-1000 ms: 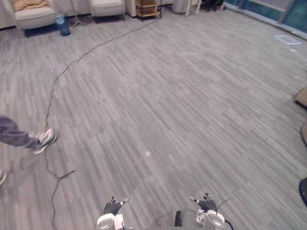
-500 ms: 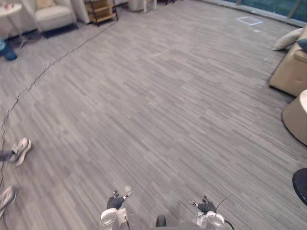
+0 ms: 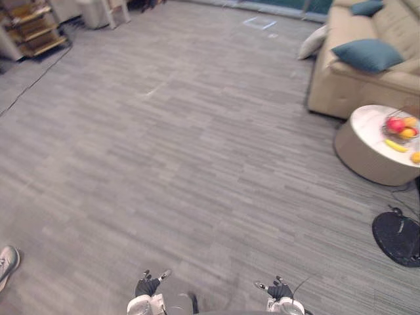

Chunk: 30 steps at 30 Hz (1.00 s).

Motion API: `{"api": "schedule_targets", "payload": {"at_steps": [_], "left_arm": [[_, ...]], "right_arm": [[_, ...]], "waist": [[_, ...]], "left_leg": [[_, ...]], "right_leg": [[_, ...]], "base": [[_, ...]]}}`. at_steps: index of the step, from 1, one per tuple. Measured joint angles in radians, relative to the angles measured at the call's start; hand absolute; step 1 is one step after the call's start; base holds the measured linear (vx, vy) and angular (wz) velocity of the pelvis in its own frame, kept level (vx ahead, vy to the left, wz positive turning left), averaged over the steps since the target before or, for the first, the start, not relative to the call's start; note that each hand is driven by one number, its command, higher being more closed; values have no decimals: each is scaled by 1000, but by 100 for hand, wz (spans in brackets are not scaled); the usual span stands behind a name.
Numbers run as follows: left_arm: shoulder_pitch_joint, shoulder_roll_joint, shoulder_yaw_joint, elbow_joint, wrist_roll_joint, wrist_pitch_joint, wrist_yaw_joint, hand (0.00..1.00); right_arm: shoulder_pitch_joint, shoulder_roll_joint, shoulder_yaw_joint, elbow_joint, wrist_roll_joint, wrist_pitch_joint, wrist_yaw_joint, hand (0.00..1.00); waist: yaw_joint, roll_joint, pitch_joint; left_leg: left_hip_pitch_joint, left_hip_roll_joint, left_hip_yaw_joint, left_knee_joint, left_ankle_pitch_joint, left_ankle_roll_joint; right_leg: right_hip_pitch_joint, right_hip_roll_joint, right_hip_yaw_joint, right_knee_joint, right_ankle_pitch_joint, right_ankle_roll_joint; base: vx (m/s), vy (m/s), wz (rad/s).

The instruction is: Pick up cushions and gather them together orderly.

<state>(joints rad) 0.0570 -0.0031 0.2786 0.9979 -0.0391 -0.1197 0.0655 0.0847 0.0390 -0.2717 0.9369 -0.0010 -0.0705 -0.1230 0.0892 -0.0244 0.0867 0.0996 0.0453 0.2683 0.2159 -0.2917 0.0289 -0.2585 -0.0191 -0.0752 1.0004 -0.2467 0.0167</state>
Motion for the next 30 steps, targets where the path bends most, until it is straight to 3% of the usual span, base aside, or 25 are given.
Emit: {"api": "schedule_targets", "payload": {"at_steps": [2,3,4,5,6,7,8,10,11,12,13,15,17,19,20,21,22,23,24,25,26,27,28,29,30], "left_arm": [[-12,-3,-8,27,3,0,-1,0],[-27,-1,-33,49,19,1,-3,0],[-36,-1,-46,61,20,2,-4,0],[-40,3,-76,71,35,2,-5,0],[-31,13,-98,86,48,3,-7,0],[-35,14,-103,87,58,4,-8,0],[-43,-1,-87,92,63,5,-10,0],[-43,-10,-44,86,68,4,-6,0],[-35,-19,-14,64,68,5,-6,0],[-25,-25,4,46,68,5,-6,0],[-12,-27,16,17,66,6,-6,0],[3,-11,8,-29,54,2,-4,0],[10,-10,6,-56,43,-4,-3,0],[14,-11,2,-59,35,-5,-2,0],[16,-11,-5,-52,31,-7,0,0],[18,-16,-12,-45,13,-9,1,0],[18,-19,-24,-45,4,-16,4,0],[17,-22,-27,-46,-8,-27,3,0],[19,-17,-33,-40,-8,-29,6,0],[20,-10,-35,-38,-2,-26,7,0],[22,-1,-35,-37,-3,-27,8,0],[17,6,-32,-36,-3,-26,9,0],[13,21,-41,-29,-3,-24,11,0],[10,28,-45,-25,-2,-21,11,0],[7,39,-53,-18,-2,-14,12,0]], "right_arm": [[-7,-13,-2,-6,0,-8,4,0],[-10,-25,-7,7,1,-9,4,0],[-15,-32,-12,22,1,-10,4,0],[-28,-36,-40,42,9,-10,5,0],[-29,-50,-42,61,6,-7,3,0],[-25,-59,-45,68,4,-2,3,0],[-32,-69,-67,68,0,6,4,0],[-35,-62,-76,57,1,8,4,0],[-42,-62,-64,53,1,9,4,0],[-51,-57,-56,61,1,12,3,0],[-53,-58,-40,60,1,18,3,0],[-48,-35,-32,60,2,21,2,0],[-52,-21,-31,60,3,21,3,0],[-84,-15,-41,62,3,20,1,0],[-89,-18,-41,62,3,20,1,0],[-91,-26,-40,65,2,20,1,0],[-88,-41,-39,78,1,20,-2,0],[-87,-42,-38,109,1,23,-3,0],[-85,-36,-39,137,1,25,-4,0],[-82,-27,-38,145,0,26,-3,0],[-64,-17,-39,144,-1,24,-4,0],[-61,-8,-39,138,0,23,-4,0],[-66,-9,-39,138,-1,21,-3,0],[-66,-8,-39,136,-1,20,-3,0],[-64,-9,-39,127,-2,15,-3,0]], "waist": [[-39,7,4],[-56,4,6],[-62,2,7],[-80,-10,10],[-95,-23,10],[-100,-12,6],[-93,19,4],[-89,45,14],[-83,66,26],[-75,81,34],[-64,79,42],[-39,49,53],[-26,30,50],[-17,33,51],[-11,40,52],[0,63,54],[10,77,49],[26,80,45],[25,65,31],[21,49,16],[16,22,5],[16,5,15],[8,-13,25],[-2,-19,30],[-15,-22,40]], "left_leg": [[75,18,-6,-16,-44,4],[123,21,-15,-56,-61,9],[149,19,-26,-79,-66,5],[196,3,-47,-120,-59,-5],[230,-14,-102,-120,-59,-4],[238,-6,-142,-94,-59,-4],[227,36,-182,-3,-46,-18],[119,47,-242,273,43,-98],[-4,70,-259,545,187,-170],[-79,103,-242,712,189,-173],[-156,134,-206,850,149,-141],[-233,137,-153,864,83,-114],[-338,130,-100,742,17,-81],[-428,71,-91,426,16,-80],[-446,51,-99,281,62,-96],[-474,43,-125,110,135,-122],[-505,50,-140,59,180,-141],[-519,53,-133,60,264,-136],[-509,34,-114,75,345,-80],[-501,13,-98,73,346,-62],[-483,-13,-81,61,342,-21],[-453,-33,-70,66,320,13],[-394,-57,-70,64,280,25],[-361,-66,-77,61,257,30],[-302,-80,-87,64,212,31]], "right_leg": [[-66,17,-75,-137,-57,-13],[-116,29,-102,-303,-33,-5],[-141,31,-109,-403,5,1],[-177,28,-108,-562,92,15],[-203,17,-93,-588,200,-11],[-193,30,-84,-571,248,-87],[-170,46,-105,-536,191,-113],[-124,68,-111,-516,115,-132],[-62,93,-96,-555,91,-140],[5,122,-84,-595,84,-151],[108,141,-64,-661,78,-160],[265,136,-21,-748,75,-165],[381,118,12,-845,70,-164],[456,76,59,-907,40,-127],[477,61,81,-922,27,-122],[512,52,109,-947,14,-121],[533,50,122,-963,-5,-112],[568,33,147,-976,-39,-99],[585,8,168,-961,-50,-99],[571,-19,172,-918,-49,-99],[521,-45,187,-808,-47,-90],[474,-54,193,-670,-30,-44],[378,-59,203,-418,58,78],[332,-58,207,-294,142,141],[253,-65,195,-98,157,152]], "base": [[572,46,10],[563,5,39],[473,-18,50],[697,-76,59],[737,-106,62],[914,-165,34],[789,-174,12],[765,-161,-2],[741,-104,-22],[876,-78,-40],[711,-28,-37],[653,-12,-37],[595,23,-46],[547,109,-58],[567,185,-69],[578,264,-64],[714,379,-68],[607,354,-51],[645,356,-36],[527,267,-21],[652,320,-17],[728,382,-15],[709,374,2],[675,344,25],[535,234,16]]}}
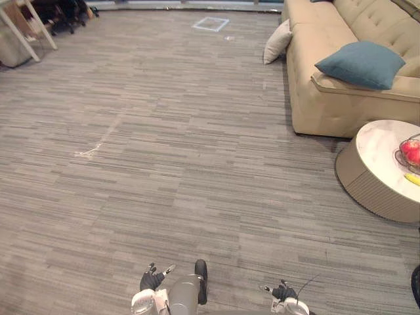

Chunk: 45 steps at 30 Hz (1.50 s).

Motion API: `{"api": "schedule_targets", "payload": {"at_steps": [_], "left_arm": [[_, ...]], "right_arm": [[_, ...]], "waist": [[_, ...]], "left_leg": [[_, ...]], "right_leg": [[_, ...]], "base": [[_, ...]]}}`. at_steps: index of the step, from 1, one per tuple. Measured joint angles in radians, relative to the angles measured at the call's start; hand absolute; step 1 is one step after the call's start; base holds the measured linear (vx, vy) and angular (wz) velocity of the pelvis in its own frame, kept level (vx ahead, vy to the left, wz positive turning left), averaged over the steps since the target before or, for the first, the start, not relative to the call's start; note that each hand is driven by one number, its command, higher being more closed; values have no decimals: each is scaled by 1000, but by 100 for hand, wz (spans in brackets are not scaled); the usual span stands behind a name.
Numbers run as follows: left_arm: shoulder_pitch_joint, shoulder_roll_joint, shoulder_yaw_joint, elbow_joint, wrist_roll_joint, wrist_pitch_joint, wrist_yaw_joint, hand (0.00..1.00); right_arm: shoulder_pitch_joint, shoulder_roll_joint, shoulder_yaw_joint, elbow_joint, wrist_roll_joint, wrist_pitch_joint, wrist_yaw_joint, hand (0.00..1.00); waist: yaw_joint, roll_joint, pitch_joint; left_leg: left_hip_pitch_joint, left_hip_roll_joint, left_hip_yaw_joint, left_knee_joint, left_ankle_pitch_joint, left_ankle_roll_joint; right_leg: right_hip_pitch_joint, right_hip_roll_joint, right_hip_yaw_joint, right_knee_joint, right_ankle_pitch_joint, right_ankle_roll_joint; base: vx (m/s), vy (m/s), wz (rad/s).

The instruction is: Pick up cushions and gather them together orderly.

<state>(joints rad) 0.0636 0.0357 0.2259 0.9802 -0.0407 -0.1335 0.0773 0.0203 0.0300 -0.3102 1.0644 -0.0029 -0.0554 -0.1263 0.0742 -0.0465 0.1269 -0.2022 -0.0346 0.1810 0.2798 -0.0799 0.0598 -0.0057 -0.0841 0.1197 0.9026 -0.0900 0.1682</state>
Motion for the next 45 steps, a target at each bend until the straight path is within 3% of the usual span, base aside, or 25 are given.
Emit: {"api": "schedule_targets", "payload": {"at_steps": [1,3,6,10,11,12,13,15,16,17,19,21,23,26,27,28,29,32,33,35,37,40,41,43,45], "left_arm": [[2,-3,1,2,0,10,4,0],[9,-8,3,2,0,13,6,0],[2,-13,6,11,1,14,5,0],[-6,1,-10,47,34,14,-1,0],[6,-7,-10,61,41,16,-4,0],[8,-17,-7,63,45,15,-9,0],[3,-33,-4,58,51,15,-14,0],[4,-54,49,35,58,16,-16,0],[7,-66,66,26,58,15,-15,0],[7,-68,70,19,57,16,-14,0],[9,-57,64,-16,56,14,-15,0],[10,-57,60,-51,46,11,-15,0],[12,-63,58,-60,38,10,-15,0],[37,-63,58,-58,-3,4,-9,0],[47,-62,60,-63,-11,-5,-2,0],[40,-51,56,-61,-10,-12,0,0],[35,-48,51,-56,-6,-11,2,0],[27,-25,37,-24,-2,-8,7,0],[23,-12,19,-15,-1,-6,8,0],[27,-7,11,-1,-1,9,8,0],[28,-17,12,4,-1,15,10,0],[3,-13,10,40,2,15,6,0],[-2,-13,9,49,4,15,6,0],[-3,-1,-24,59,22,15,6,0],[-7,-12,-25,85,43,18,0,0]], "right_arm": [[10,-5,0,-29,0,-2,1,0],[33,-5,2,-71,0,-8,1,0],[51,-15,-4,-88,0,-16,0,0],[42,-22,-44,-62,4,-15,0,0],[42,-31,-44,-64,4,-12,0,0],[51,-34,-48,-63,1,-9,-1,0],[53,-44,-48,-64,0,-4,-1,0],[47,-46,-18,-76,1,-3,-1,0],[36,-45,0,-76,2,-2,-1,0],[25,-50,10,-68,2,2,1,0],[24,-31,17,-68,4,7,-1,0],[16,-8,18,-70,4,8,-1,0],[-2,-1,17,-70,4,9,-3,0],[2,-5,19,-59,3,13,-7,0],[2,-3,20,-56,2,20,-9,0],[-6,7,10,-26,1,17,-7,0],[-11,8,6,-24,1,17,-7,0],[14,19,4,-23,-10,17,-5,0],[14,16,6,-27,-29,14,-3,0],[15,8,11,-34,-36,4,-2,0],[26,5,11,-70,-38,4,-1,0],[24,-9,-1,-65,-37,-9,-2,0],[23,-13,-2,-64,-37,-9,-2,0],[21,-18,-10,-59,-30,-7,-2,0],[17,-30,-19,-59,-31,-5,-2,0]], "waist": [[-5,2,10],[-15,9,8],[-26,9,8],[-79,-19,-5],[-91,-3,-9],[-94,12,-22],[-89,28,-40],[-68,66,-34],[-61,87,-28],[-59,97,-18],[-39,74,-3],[-12,51,-4],[-9,65,-3],[2,88,-2],[17,79,-8],[29,40,-39],[29,31,-43],[17,10,-42],[3,3,-40],[-14,9,-33],[-17,17,-30],[-31,12,-26],[-35,12,-26],[-70,-2,-22],[-87,23,-24]], "left_leg": [[90,-2,-1,-1,-56,0],[194,2,-3,-30,-115,12],[316,7,-18,-74,-180,21],[479,-27,-80,-193,-238,-18],[519,-16,-105,-194,-249,-35],[518,2,-146,-142,-251,-41],[476,24,-165,-10,-252,-69],[267,57,-156,474,-112,-223],[205,99,-130,625,-99,-231],[144,156,-84,764,-128,-181],[81,190,-38,779,-183,-113],[-34,199,6,660,-243,-85],[-126,188,9,428,-235,-98],[-181,180,-23,57,-31,-157],[-178,177,0,66,69,-144],[-188,143,52,127,30,-80],[-192,138,65,151,5,-61],[-112,98,91,176,-81,-9],[-49,76,92,149,-111,-3],[71,52,94,96,-153,-2],[227,46,112,18,-211,-2],[364,37,125,-69,-242,-20],[387,32,123,-91,-248,-29],[478,-5,87,-189,-248,-53],[523,17,10,-176,-248,-54]], "right_leg": [[-81,-9,-41,130,-36,-51],[-178,-10,-107,155,-87,-90],[-311,11,-225,-30,-148,-119],[-370,75,-276,-662,58,-105],[-363,89,-257,-645,113,-175],[-356,105,-264,-607,168,-260],[-350,107,-283,-565,122,-266],[-281,138,-275,-574,48,-282],[-235,161,-270,-590,31,-295],[-149,178,-262,-619,1,-301],[-7,171,-232,-676,-34,-301],[104,143,-194,-748,-66,-282],[165,115,-165,-786,-107,-251],[236,70,-91,-802,-209,-202],[255,43,-62,-804,-239,-189],[256,-13,-27,-791,-249,-190],[242,-23,-10,-767,-230,-183],[114,-44,42,-391,-145,-38],[30,-41,56,-179,-93,44],[-67,-47,12,31,-97,10],[-192,-38,-98,104,-142,-82],[-328,13,-254,-166,-175,-115],[-348,33,-272,-269,-148,-113],[-379,88,-269,-591,30,-124],[-360,117,-244,-567,134,-255]], "base": [[529,220,8],[464,154,-2],[541,76,13],[677,-3,40],[803,-68,82],[843,-90,58],[988,-92,38],[790,-60,-7],[761,-5,-30],[741,11,-21],[664,18,-15],[646,73,-37],[505,175,-32],[509,298,-50],[868,522,-82],[651,390,-71],[671,373,-55],[620,354,-7],[532,269,4],[518,245,-9],[501,165,-30],[494,96,-2],[585,64,10],[674,40,37],[671,-18,44]]}}
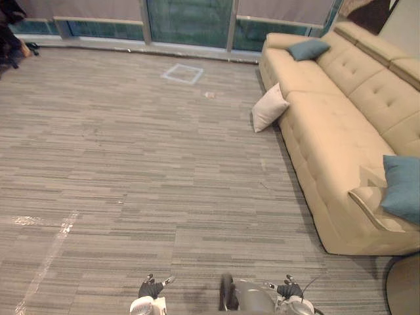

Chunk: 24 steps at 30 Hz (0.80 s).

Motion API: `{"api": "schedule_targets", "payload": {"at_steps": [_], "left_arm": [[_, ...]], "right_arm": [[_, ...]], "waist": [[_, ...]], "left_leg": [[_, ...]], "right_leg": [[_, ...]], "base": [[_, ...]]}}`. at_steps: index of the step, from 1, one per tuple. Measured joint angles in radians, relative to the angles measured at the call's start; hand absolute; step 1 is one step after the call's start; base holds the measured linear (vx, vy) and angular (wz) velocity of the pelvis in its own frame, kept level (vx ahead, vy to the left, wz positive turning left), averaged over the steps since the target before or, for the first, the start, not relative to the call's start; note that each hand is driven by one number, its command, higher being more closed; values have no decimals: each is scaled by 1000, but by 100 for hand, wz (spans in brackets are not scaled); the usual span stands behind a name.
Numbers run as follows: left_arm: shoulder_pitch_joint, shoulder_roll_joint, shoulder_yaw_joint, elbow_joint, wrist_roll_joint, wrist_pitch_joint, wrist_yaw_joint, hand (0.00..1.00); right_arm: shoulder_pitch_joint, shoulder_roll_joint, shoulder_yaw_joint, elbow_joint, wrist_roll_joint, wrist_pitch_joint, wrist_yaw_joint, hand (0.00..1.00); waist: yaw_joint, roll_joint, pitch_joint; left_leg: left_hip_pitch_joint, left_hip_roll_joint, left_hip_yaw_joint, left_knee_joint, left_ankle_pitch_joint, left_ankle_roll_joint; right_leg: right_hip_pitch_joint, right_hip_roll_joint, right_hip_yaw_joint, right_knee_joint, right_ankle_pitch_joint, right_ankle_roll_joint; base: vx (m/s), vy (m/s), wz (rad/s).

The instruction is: Pick up cushions and gather them together orderly.

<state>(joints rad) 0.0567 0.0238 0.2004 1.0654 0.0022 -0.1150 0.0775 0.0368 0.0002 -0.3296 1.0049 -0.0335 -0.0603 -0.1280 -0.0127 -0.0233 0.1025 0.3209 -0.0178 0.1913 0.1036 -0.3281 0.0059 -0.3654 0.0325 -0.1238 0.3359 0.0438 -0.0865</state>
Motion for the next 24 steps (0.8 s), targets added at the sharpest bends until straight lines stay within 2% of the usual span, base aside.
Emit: {"api": "schedule_targets", "payload": {"at_steps": [1,2,3,4,5,6,7,8,9,10,12,13,14,15,16,17,18,19,20,21,22,23,24], "left_arm": [[-1,-11,14,-5,5,-1,-2,0],[-1,-22,29,-17,14,-2,-1,0],[-5,-39,61,-28,15,-2,-2,0],[-2,-44,85,-41,14,-2,-1,0],[10,-53,100,-58,14,-2,3,0],[19,-53,100,-71,14,-2,4,0],[25,-47,97,-85,14,-2,4,0],[37,-42,95,-106,12,-3,4,0],[40,-40,95,-117,3,-6,4,0],[46,-41,95,-134,-7,-9,5,0],[52,-39,84,-142,-10,-15,5,0],[53,-42,84,-142,-17,-19,5,0],[53,-44,80,-142,-34,-27,6,0],[53,-43,74,-143,-46,-29,6,0],[40,-27,58,-129,-45,-30,7,0],[33,-21,57,-115,-46,-29,4,0],[32,-20,62,-119,-50,-32,3,0],[28,-18,77,-130,-58,-37,4,0],[37,-23,67,-126,-54,-34,7,0],[46,-18,60,-114,-63,-29,7,0],[36,1,45,-96,-61,-24,9,0],[33,6,43,-86,-56,-18,10,0],[33,3,43,-80,-51,-8,12,0]], "right_arm": [[-2,-2,-4,-1,-6,3,-2,0],[-2,1,-5,-4,-5,3,0,0],[-3,0,6,-9,-6,3,0,0],[-3,-5,23,-10,-8,4,0,0],[-4,-18,42,-10,-7,6,0,0],[-4,-19,43,-9,-6,13,-1,0],[-2,-17,52,-9,-5,14,-2,0],[0,-13,69,-9,-4,17,-1,0],[3,-8,69,-10,-3,17,-2,0],[4,0,67,-9,-2,22,-2,0],[-3,2,58,-6,-2,21,-2,0],[-6,3,58,-5,-2,22,-2,0],[-8,0,56,4,-2,22,-2,0],[-8,-1,57,21,-2,24,-2,0],[-16,8,58,50,-3,25,1,0],[-21,17,56,55,-3,27,1,0],[-18,27,49,53,-3,26,0,0],[-18,53,16,51,-3,26,-2,0],[7,43,19,41,-3,27,-4,0],[10,42,32,31,-4,22,-2,0],[10,42,51,31,-4,19,1,0],[9,40,60,20,-4,18,2,0],[14,38,59,-5,-4,18,3,0]], "waist": [[9,11,-2],[18,19,5],[15,33,13],[19,46,18],[31,61,23],[39,73,27],[47,65,33],[61,49,33],[70,45,31],[75,36,26],[81,30,20],[82,34,20],[91,36,19],[110,27,10],[107,10,-2],[98,12,-1],[99,6,1],[116,-9,4],[115,1,-18],[119,-1,-19],[104,-19,-21],[97,-26,-17],[90,-16,-11]], "left_leg": [[-6,13,-21,39,8,-15],[-52,24,-51,180,27,-44],[-139,40,-67,401,61,-80],[-215,66,-66,581,131,-101],[-311,122,-59,816,203,-105],[-376,171,-35,957,179,-74],[-416,189,-27,1003,156,-61],[-474,204,-9,1014,126,-48],[-508,210,-7,1004,109,-48],[-577,210,9,922,71,-45],[-634,167,31,582,64,-47],[-652,145,25,405,110,-60],[-666,129,9,261,228,-76],[-661,118,32,244,324,-69],[-655,95,60,271,267,-32],[-669,109,71,343,240,11],[-677,115,79,399,223,25],[-702,117,103,526,177,35],[-649,126,98,425,172,35],[-579,96,109,392,98,33],[-521,61,114,360,62,40],[-474,48,123,343,44,35],[-411,43,130,322,18,36]], "right_leg": [[5,-2,-10,30,-29,-14],[18,-3,-20,67,-83,-11],[55,1,-29,69,-121,-12],[95,9,-27,57,-150,-14],[162,30,-13,35,-189,-21],[233,46,2,15,-221,-24],[285,47,14,-1,-241,-23],[352,44,38,-39,-262,-19],[385,38,48,-63,-276,-20],[451,20,68,-111,-291,-8],[515,-32,108,-155,-326,24],[543,-54,131,-171,-348,45],[574,-79,162,-196,-367,68],[596,-108,204,-223,-380,69],[614,-135,244,-242,-351,72],[613,-142,280,-236,-288,74],[618,-148,299,-224,-261,92],[610,-161,335,-117,-231,136],[572,-147,341,5,-235,186],[480,-158,349,237,-214,268],[398,-168,350,428,-173,305],[342,-173,335,538,-179,281],[272,-169,281,637,-207,231]], "base": [[725,-54,20],[675,-73,18],[779,-90,21],[769,-47,-5],[632,10,-28],[624,55,-34],[594,48,-32],[681,76,-27],[537,80,-31],[519,135,-37],[548,199,-48],[588,293,-59],[628,360,-83],[808,435,-80],[844,454,-60],[702,383,-27],[609,369,-36],[384,281,-46],[417,310,-78],[378,270,-59],[500,268,-53],[427,193,-28],[462,188,-26]]}}
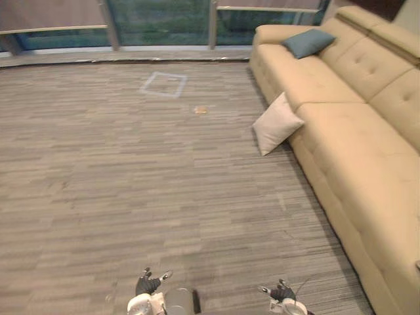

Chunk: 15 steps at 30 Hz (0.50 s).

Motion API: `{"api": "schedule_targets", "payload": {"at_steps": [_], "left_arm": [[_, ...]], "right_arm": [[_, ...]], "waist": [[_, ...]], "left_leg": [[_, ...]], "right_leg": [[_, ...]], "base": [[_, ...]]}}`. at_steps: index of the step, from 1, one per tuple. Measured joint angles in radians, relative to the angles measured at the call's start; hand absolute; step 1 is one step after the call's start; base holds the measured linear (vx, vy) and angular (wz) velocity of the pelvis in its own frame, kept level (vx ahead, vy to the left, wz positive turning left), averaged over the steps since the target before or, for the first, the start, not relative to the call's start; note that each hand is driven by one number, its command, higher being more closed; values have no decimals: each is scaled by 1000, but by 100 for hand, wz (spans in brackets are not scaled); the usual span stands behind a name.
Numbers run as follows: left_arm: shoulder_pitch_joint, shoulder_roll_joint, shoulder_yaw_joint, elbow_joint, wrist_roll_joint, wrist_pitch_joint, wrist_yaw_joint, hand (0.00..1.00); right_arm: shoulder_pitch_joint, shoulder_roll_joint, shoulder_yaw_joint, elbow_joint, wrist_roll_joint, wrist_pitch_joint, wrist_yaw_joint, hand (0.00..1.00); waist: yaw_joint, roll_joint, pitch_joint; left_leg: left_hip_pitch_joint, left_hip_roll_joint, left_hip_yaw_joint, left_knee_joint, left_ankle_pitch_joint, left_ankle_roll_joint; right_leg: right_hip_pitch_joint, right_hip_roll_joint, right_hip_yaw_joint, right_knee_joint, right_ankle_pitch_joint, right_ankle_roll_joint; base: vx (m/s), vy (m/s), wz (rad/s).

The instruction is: Pick up cushions and gather them together orderly.

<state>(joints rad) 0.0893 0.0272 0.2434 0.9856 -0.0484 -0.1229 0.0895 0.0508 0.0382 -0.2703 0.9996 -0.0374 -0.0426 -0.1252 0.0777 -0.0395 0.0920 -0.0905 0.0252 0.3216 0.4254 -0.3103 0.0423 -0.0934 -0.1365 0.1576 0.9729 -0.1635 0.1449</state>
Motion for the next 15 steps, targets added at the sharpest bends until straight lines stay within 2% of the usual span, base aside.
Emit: {"api": "schedule_targets", "payload": {"at_steps": [2,3,4,5,7,8,9,10,11,12,13,14,15], "left_arm": [[4,-3,0,9,9,3,-1,0],[1,-4,5,20,9,4,-1,0],[-1,-4,4,28,10,5,-3,0],[-6,-6,0,29,15,6,-5,0],[-17,-2,-34,39,31,5,-6,0],[-15,16,-53,52,52,7,-8,0],[-20,11,-56,70,65,14,-7,0],[-16,-4,-46,66,67,14,-8,0],[-15,-23,-15,63,67,14,-8,0],[-19,-38,14,53,68,15,-7,0],[-18,-52,48,39,67,17,-8,0],[-14,-58,66,34,67,18,-6,0],[-4,-68,87,20,67,18,-7,0]], "right_arm": [[10,0,0,-36,0,-10,0,0],[11,-1,-2,-40,0,-17,-1,0],[10,-4,-5,-38,0,-19,-1,0],[9,-9,-12,-38,0,-24,0,0],[7,-20,-35,-22,0,-25,0,0],[5,-20,-50,-2,10,-24,-2,0],[4,-36,-61,-1,9,-23,-2,0],[-1,-42,-61,-1,4,-18,-2,0],[-4,-43,-61,0,-1,-13,-2,0],[-3,-44,-59,-4,-1,-14,-3,0],[-5,-48,-37,-6,0,-11,-2,0],[-6,-54,-29,-8,-3,-7,-2,0],[-10,-60,-21,-5,-1,-2,-3,0]], "waist": [[-21,6,2],[-22,5,5],[-26,6,4],[-35,6,4],[-49,6,5],[-60,-11,8],[-81,11,5],[-78,29,-4],[-67,36,0],[-74,48,7],[-70,65,15],[-65,76,16],[-51,85,26]], "left_leg": [[129,-2,13,-72,-27,-4],[192,-2,24,-120,-28,-6],[236,-5,25,-155,-30,-9],[289,-12,21,-211,-31,-14],[353,-33,-7,-284,-32,-31],[387,-60,-56,-300,-29,-37],[409,-49,-113,-292,-30,-37],[404,-30,-135,-264,-24,-47],[378,-25,-167,-158,2,-88],[315,-20,-176,-6,36,-99],[234,2,-174,206,112,-110],[172,25,-172,340,166,-126],[97,83,-150,532,157,-113]], "right_leg": [[-105,22,-112,49,-60,-61],[-154,40,-165,15,-98,-81],[-188,56,-205,-39,-114,-87],[-235,83,-261,-170,-113,-88],[-279,134,-296,-460,-23,-95],[-282,155,-268,-601,118,-140],[-271,175,-240,-574,181,-214],[-265,169,-253,-559,158,-228],[-250,160,-262,-527,108,-224],[-219,157,-273,-529,75,-220],[-170,159,-272,-555,52,-221],[-134,166,-262,-573,42,-222],[-58,183,-245,-609,20,-229]], "base": [[484,171,-15],[477,142,-8],[485,123,5],[647,124,18],[607,63,41],[689,-2,75],[695,-11,65],[681,-17,47],[651,-33,31],[771,-43,29],[629,-33,13],[610,27,-21],[576,70,-33]]}}
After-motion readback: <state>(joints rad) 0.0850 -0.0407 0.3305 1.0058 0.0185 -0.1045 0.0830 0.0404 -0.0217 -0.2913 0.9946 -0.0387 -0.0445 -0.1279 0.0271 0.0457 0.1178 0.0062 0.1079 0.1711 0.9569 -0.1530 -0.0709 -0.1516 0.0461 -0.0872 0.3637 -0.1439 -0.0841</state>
